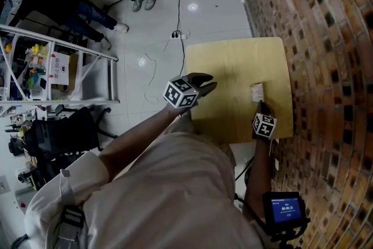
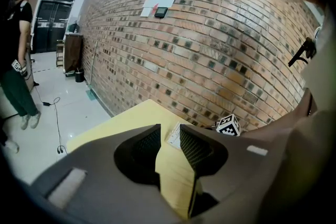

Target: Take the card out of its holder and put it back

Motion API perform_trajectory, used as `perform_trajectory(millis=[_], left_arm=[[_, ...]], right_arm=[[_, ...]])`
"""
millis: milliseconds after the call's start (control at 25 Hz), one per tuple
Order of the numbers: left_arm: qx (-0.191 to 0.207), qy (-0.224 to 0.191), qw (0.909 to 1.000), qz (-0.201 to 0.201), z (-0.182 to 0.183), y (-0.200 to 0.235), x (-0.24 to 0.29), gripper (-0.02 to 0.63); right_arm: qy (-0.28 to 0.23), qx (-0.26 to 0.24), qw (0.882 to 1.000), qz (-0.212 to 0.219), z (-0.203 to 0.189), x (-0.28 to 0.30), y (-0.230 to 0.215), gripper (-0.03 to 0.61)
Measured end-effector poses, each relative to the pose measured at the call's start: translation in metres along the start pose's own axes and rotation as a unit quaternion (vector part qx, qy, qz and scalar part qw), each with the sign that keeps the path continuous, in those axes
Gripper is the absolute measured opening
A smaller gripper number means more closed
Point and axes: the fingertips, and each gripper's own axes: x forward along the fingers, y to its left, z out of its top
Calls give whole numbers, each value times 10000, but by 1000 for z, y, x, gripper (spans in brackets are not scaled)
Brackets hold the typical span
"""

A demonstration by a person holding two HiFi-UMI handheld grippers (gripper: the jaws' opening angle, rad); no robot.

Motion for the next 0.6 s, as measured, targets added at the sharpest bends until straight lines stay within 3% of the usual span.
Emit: perform_trajectory(millis=[320, 400, 600], left_arm=[[10, 17, 10000, -57, -4, -4, 4, 133], [14, 12, 10000, -79, -5, -5, 3, 133], [105, -83, 9999, -64, 3, -6, -1, 133]], right_arm=[[137, -151, 9997, -130, -1, 1, -1, 17], [34, -203, 9997, -137, 6, -3, 0, 115], [-597, -17, 9974, -407, 44, -30, -12, 161]])
